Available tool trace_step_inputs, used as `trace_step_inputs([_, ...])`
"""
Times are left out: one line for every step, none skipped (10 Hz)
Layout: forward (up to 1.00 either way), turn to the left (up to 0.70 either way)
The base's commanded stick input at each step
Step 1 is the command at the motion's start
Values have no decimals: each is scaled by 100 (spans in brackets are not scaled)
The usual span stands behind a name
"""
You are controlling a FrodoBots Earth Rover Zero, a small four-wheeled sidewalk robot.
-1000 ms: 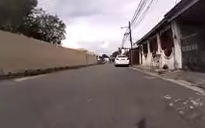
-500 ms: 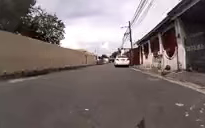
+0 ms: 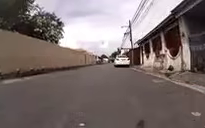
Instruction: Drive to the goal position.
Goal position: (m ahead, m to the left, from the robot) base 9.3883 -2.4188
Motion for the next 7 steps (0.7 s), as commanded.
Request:
trace_step_inputs([70, 0])
trace_step_inputs([70, 0])
trace_step_inputs([70, 0])
trace_step_inputs([70, 0])
trace_step_inputs([70, 0])
trace_step_inputs([70, 0])
trace_step_inputs([70, 0])
